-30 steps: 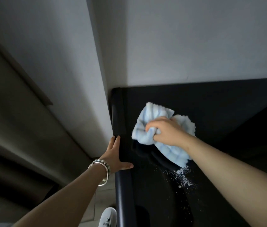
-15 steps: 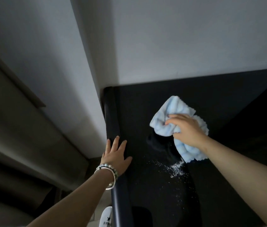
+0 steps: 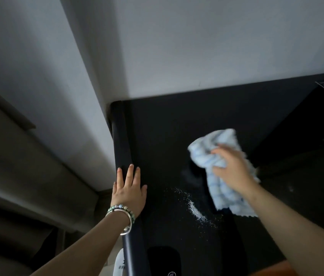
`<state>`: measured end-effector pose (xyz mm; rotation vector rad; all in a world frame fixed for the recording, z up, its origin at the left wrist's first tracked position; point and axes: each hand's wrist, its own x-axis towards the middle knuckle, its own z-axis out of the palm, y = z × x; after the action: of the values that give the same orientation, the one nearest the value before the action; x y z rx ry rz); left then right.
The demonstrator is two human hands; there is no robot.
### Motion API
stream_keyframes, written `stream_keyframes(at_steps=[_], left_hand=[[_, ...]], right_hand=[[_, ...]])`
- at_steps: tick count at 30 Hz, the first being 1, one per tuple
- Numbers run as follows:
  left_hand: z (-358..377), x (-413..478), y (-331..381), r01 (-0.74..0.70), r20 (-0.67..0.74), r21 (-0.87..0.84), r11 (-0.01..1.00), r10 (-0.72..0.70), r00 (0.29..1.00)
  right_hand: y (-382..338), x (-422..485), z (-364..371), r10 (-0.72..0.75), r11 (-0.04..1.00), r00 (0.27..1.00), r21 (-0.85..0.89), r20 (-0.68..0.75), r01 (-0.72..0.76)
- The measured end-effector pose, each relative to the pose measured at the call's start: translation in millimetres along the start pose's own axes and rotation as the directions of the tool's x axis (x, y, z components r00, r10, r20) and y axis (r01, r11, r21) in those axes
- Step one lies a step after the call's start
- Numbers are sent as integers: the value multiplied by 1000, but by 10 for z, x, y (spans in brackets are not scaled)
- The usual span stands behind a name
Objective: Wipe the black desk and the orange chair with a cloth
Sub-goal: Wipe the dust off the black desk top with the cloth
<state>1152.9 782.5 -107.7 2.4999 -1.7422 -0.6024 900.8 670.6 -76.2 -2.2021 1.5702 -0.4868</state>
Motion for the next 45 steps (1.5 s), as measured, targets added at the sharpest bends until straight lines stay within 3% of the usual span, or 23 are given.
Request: stream_keyframes(at_steps=[1,3,5,6,8,10,12,13,15,17,19,21,23,25,27,29,31,33,35,37,39,42,45], left_hand=[[8,-9,6,9,-4,-5,1000,-9,1000],[26,-15,18,21,-12,-8,1000,-21,1000],[41,-14,27,25,-24,-17,1000,-26,999],[51,-16,32,26,-32,-21,999,-27,999],[72,-25,38,26,-46,-24,999,-27,999],[85,-33,33,23,-55,-33,999,-25,998],[84,-35,11,13,-57,-31,999,-15,998],[84,-33,-4,6,-55,-25,1000,-8,998],[79,-37,-29,-4,-49,-20,1000,3,999],[82,-51,-33,-6,-47,-21,1000,5,999],[87,-65,-18,-1,-49,-21,1000,-1,999],[93,-78,11,9,-58,-19,1000,-10,998],[103,-90,28,20,-65,-22,1000,-21,998],[117,-97,32,25,-74,-18,1000,-26,997],[122,-97,18,23,-82,-11,1000,-24,996],[121,-93,-3,20,-73,-22,1000,-22,997],[122,-98,0,19,-68,-27,999,-21,997],[122,-111,30,25,-86,-31,999,-28,996],[121,-115,70,44,-93,-47,998,-48,995],[137,-116,103,60,-98,-38,997,-63,993],[146,-126,119,63,-106,-28,998,-66,992],[131,-131,113,62,-114,-23,998,-64,991],[94,-109,68,48,-125,-48,998,-54,991]], right_hand=[[162,24,-78,108,988,993,-104,-45,-112],[365,-54,-140,368,893,929,-299,49,-338],[331,-181,39,466,841,881,-349,78,-414],[207,-263,126,405,866,912,-348,62,-360],[-40,-391,313,145,926,989,-355,9,-133],[-261,-514,419,-84,965,996,-249,3,82],[-352,-535,340,-166,981,986,-99,27,168],[-302,-505,268,-173,983,983,-66,-61,169],[0,-383,93,-29,996,963,-86,-268,7],[279,-346,-95,335,916,918,-154,-212,-370],[353,-448,-83,542,793,831,-253,-123,-554],[187,-543,65,487,816,868,-306,-96,-491],[-51,-588,290,256,908,960,-311,-113,-279],[-323,-656,431,25,978,991,-204,-131,-51],[-453,-656,357,-66,998,988,-18,-139,64],[-309,-619,185,-13,993,977,115,-213,38],[104,-591,-8,129,988,932,127,-340,-90],[426,-638,-139,345,921,907,-97,-241,-377],[443,-700,-79,464,811,878,-341,-119,-475],[201,-722,72,400,845,910,-339,-109,-413],[-75,-744,301,186,925,975,-311,-122,-216],[-311,-759,461,-96,994,986,-56,-134,89],[-175,-570,267,-53,986,960,137,-275,93]])
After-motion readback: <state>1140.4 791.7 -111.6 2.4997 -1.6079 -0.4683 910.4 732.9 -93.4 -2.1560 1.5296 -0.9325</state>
